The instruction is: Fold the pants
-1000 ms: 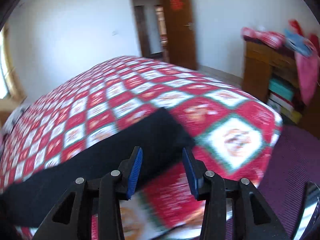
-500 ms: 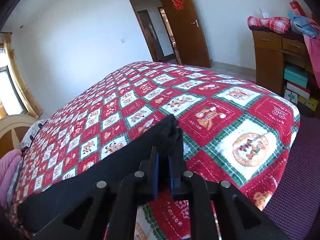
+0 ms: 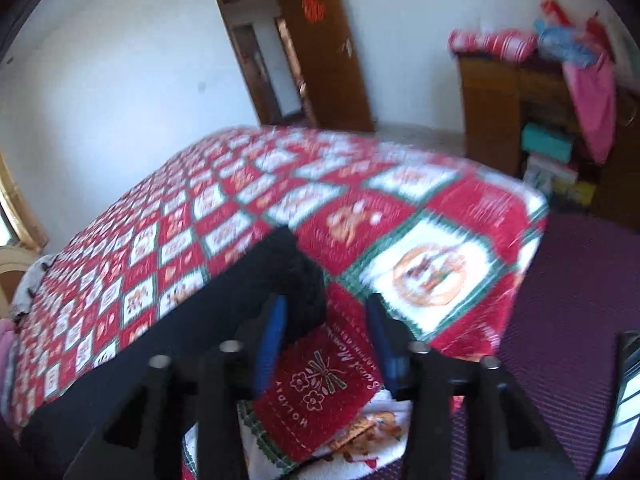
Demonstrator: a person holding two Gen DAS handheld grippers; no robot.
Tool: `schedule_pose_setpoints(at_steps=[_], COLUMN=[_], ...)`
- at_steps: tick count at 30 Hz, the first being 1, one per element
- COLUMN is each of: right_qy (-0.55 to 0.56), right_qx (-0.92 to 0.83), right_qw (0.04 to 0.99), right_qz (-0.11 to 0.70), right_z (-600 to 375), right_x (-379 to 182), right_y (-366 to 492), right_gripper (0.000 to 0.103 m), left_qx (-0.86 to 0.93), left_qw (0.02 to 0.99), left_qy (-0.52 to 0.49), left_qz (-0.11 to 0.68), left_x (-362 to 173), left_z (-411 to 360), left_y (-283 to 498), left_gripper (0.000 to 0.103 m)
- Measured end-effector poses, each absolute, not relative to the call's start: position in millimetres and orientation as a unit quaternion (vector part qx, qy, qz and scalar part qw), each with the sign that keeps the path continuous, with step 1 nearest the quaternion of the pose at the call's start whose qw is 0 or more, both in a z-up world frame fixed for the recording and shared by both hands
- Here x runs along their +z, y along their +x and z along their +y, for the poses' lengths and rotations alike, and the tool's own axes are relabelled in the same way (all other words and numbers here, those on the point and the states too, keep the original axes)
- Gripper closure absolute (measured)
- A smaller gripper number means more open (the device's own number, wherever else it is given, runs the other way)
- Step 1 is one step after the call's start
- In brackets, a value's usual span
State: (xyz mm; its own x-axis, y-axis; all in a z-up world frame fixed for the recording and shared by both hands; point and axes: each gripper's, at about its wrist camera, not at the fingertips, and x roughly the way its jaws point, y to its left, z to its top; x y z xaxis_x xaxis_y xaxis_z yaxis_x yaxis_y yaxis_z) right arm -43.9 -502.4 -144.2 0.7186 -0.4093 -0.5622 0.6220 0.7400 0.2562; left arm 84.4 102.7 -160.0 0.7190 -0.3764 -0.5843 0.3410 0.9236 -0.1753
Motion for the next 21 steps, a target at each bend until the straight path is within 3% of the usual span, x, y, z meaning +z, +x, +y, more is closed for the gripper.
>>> schedule_pose_setpoints(at_steps=[3,7,15,21], right_qy=[0.174,0.055,-0.196,-0.243], right_qx=[-0.246,-0.092,0.054,0.056], right_qw=[0.925,0.953,0.917,0.897], right_qz=[0.231,0.283,0.344,0.365], right_z=[-464,-373,-224,-204], right_x=[-130,-138,-204,-228], right_y=[-41,-8,21,38], right_gripper=[0.057,0.057,0.057,0.057], left_qx=[-0.229,-0.258,-0.292,-0.294], left_qw=[0.919,0.910,0.896,0.892], left_qy=[-0.015,0.039,0.080,0.076], left_qz=[0.319,0.321,0.325,0.334], left_x=[-155,-159,-173,-183], left_z=[74,26,-20,-22], left_y=[81,75,73,76], left_gripper=[0.009,0.009,0.009,0.009])
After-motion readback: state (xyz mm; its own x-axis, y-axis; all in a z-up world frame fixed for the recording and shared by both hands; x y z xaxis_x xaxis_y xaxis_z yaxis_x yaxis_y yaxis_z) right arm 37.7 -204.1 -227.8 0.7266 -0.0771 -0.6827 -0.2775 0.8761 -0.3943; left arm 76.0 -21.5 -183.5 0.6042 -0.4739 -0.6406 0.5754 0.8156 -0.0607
